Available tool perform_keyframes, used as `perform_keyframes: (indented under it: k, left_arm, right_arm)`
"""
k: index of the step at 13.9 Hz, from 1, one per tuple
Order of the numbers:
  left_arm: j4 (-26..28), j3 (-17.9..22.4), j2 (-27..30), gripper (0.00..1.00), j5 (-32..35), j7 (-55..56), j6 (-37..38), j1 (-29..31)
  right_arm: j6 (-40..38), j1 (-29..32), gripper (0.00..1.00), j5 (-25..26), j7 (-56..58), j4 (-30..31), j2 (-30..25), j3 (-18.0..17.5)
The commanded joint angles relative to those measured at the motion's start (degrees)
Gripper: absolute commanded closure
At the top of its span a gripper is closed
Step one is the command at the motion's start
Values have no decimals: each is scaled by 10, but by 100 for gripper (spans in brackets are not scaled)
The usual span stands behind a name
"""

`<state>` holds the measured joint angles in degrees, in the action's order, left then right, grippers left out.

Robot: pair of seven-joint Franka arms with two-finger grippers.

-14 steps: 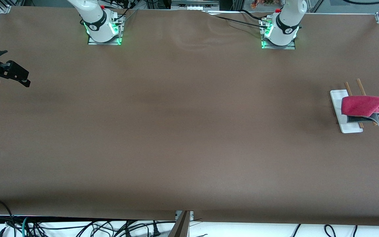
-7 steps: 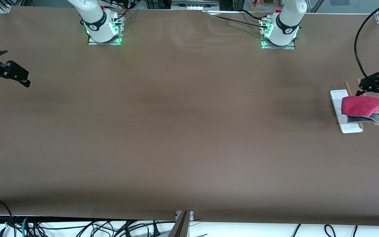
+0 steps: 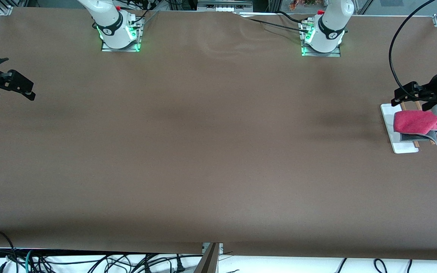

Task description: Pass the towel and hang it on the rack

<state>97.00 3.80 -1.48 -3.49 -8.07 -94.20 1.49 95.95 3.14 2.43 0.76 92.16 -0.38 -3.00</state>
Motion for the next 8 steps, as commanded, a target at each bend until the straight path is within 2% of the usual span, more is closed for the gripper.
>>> perform_keyframes:
  k: [1, 8]
  left_arm:
    - [16, 2, 17, 0, -11, 74, 9, -6]
    - [13, 2, 17, 0, -11, 82, 5, -12]
  right_arm:
    - [-2, 0, 0, -9, 6, -9, 2, 2]
    - [-2, -1, 0, -10, 6, -9, 2, 1]
